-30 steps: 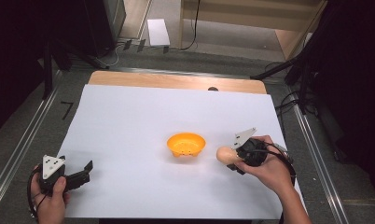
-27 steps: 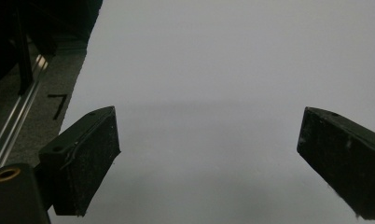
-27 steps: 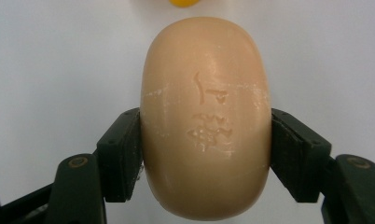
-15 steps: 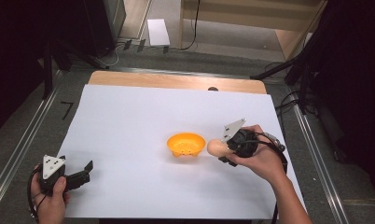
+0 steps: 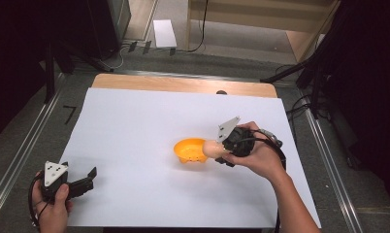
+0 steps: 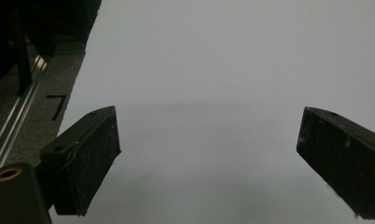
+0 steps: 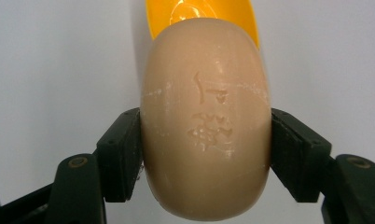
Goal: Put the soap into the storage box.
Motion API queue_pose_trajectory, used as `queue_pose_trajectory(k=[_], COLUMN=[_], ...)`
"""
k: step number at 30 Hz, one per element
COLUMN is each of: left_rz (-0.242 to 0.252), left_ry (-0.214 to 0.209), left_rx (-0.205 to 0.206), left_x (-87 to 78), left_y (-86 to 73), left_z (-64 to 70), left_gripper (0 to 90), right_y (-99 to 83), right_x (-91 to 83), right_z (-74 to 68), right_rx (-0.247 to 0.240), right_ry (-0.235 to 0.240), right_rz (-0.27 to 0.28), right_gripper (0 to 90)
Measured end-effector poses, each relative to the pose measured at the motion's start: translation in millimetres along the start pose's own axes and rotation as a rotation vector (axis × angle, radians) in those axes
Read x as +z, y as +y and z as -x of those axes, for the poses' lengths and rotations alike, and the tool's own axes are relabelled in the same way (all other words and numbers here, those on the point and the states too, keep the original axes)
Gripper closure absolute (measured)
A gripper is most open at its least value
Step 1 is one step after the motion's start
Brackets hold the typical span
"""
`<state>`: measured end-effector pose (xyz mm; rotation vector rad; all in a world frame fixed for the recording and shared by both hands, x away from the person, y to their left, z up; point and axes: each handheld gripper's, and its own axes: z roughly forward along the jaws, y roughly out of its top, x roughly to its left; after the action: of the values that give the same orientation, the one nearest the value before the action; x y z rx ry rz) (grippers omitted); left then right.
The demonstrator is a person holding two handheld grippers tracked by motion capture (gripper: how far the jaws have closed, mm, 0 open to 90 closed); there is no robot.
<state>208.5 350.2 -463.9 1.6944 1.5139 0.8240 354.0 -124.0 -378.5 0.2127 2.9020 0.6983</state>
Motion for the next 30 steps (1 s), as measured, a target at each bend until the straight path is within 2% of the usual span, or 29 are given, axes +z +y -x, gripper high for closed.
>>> queue_pose_trajectory(k=[5, 8, 21, 25, 30], left_rz=[-0.001, -0.001, 0.001, 0.001, 0.003], left_ry=[-0.002, -0.003, -0.008, -0.009, -0.01], left_rx=[0.001, 0.002, -0.001, -0.001, -0.004], left_x=[0.1, 0.1, -0.1, 0.0, 0.0], left_y=[0.1, 0.0, 0.0, 0.0, -0.1], left_z=[-0.2, 0.0, -0.3, -0.5, -0.7], left_gripper=[6.5, 6.4, 6.5, 6.5, 6.5], right_y=[11.0, 17.2, 46.4, 53.0, 56.3], right_x=[4.1, 7.3, 24.6, 31.5, 38.8], right_z=[1.4, 1.7, 4.3, 5.9, 9.6], right_rx=[-0.02, -0.033, -0.113, -0.127, -0.114], right_ry=[0.01, 0.02, 0.058, 0.064, 0.082], right_rz=[0.0, 0.017, -0.001, -0.017, -0.03], right_gripper=[33.4, 33.4, 33.4, 33.3, 33.3])
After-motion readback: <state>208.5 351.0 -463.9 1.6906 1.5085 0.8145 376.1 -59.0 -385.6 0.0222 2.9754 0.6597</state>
